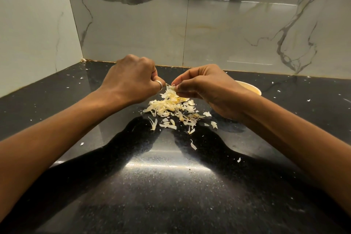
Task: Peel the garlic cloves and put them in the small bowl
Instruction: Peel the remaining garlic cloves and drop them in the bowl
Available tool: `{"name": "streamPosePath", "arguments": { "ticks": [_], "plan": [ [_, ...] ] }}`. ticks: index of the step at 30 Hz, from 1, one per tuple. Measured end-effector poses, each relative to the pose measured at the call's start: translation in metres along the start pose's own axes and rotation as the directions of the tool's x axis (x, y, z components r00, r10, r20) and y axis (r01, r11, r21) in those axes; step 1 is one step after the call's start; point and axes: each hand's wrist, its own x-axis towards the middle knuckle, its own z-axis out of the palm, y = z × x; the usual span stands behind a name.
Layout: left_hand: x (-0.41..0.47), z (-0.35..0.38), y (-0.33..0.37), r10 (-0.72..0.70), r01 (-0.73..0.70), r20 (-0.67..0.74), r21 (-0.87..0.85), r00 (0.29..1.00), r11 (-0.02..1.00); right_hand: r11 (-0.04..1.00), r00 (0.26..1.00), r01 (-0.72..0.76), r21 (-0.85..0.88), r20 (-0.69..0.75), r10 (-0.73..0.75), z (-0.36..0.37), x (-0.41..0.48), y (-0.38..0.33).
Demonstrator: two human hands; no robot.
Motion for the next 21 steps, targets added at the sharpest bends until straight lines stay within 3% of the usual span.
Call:
{"name": "streamPosePath", "arguments": {
  "ticks": [6, 13, 21],
  "plan": [
    [-0.002, -0.005, 0.002, -0.017, 0.016, 0.098, 0.010, 0.995, 1.000, 1.000, 0.999, 0.006, 0.009, -0.041, -0.005, -0.001, 0.003, 0.002],
    [-0.003, -0.004, 0.016, 0.194, -0.113, 0.194, -0.365, 0.962, 0.924, 0.999, 0.996, 0.001, -0.048, -0.090, -0.006, -0.002, 0.004, 0.004],
    [-0.001, -0.009, 0.015, 0.104, 0.016, 0.206, -0.510, 0.973, 0.860, 1.000, 0.993, 0.010, -0.016, -0.114, -0.012, -0.004, 0.005, 0.004]
  ]
}}
